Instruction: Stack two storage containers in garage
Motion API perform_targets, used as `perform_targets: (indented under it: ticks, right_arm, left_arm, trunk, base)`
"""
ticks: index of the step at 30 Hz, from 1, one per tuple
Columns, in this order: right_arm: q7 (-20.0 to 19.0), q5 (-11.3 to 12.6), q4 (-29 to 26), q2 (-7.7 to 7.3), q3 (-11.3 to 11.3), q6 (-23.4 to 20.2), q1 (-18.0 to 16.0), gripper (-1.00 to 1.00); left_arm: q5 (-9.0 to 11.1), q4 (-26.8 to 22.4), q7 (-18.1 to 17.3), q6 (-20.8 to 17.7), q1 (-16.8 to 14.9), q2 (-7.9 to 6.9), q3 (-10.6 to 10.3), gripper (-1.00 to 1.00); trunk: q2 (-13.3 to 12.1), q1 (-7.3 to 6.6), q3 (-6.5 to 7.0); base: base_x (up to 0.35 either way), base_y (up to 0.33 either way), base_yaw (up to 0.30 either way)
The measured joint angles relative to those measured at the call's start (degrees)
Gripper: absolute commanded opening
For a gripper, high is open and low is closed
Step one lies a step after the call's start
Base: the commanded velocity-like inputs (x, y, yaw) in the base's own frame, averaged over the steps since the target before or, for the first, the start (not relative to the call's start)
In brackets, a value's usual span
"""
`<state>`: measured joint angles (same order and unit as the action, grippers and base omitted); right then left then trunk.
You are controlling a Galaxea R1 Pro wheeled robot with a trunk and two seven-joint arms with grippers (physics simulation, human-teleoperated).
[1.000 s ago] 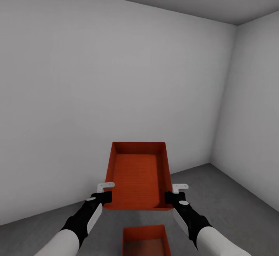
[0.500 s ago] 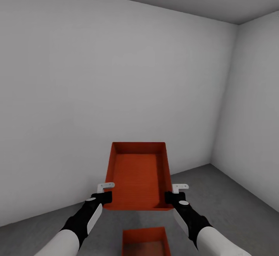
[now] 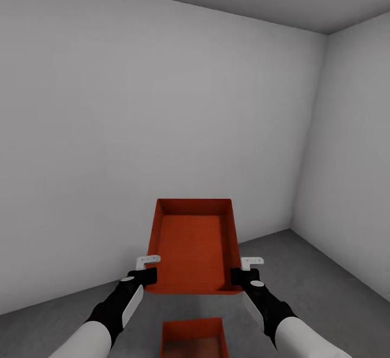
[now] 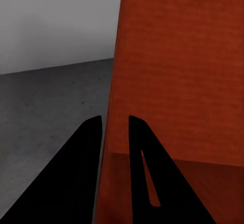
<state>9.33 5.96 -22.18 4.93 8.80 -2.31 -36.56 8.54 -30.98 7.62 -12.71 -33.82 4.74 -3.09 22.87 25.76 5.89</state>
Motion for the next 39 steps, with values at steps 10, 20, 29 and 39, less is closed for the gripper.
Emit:
perform_targets:
  ticks: [10,20,29,39]
  right_arm:
    - [0.01,0.04,0.0,0.0,0.02,-0.04,-0.01,-1.0]
    - [0.01,0.07,0.01,0.0,0.03,-0.07,-0.01,-1.0]
    - [0.17,0.16,0.03,0.08,0.1,-0.23,-0.01,-1.0]
    - [0.22,0.19,0.03,0.09,0.14,-0.22,0.0,-1.0]
  left_arm:
    - [-0.02,0.0,0.01,-0.04,0.0,0.01,0.04,-1.0]
    - [-0.02,-0.02,0.02,-0.1,0.0,0.01,0.03,-1.0]
    - [-0.04,-0.02,-0.08,-0.32,-0.01,-0.06,0.1,-1.0]
    - [-0.04,0.05,-0.12,-0.25,-0.01,-0.07,0.12,-1.0]
  trunk:
    - [0.0,0.0,0.0]
    - [0.0,0.0,0.0]
    - [-0.01,0.0,-0.49]
    - [-0.01,0.0,-1.39]
  base:
    - [0.0,-0.002,0.0]
    - [0.0,0.0,0.0]
    - [0.0,0.0,0.0]
    - [0.0,0.0,0.0]
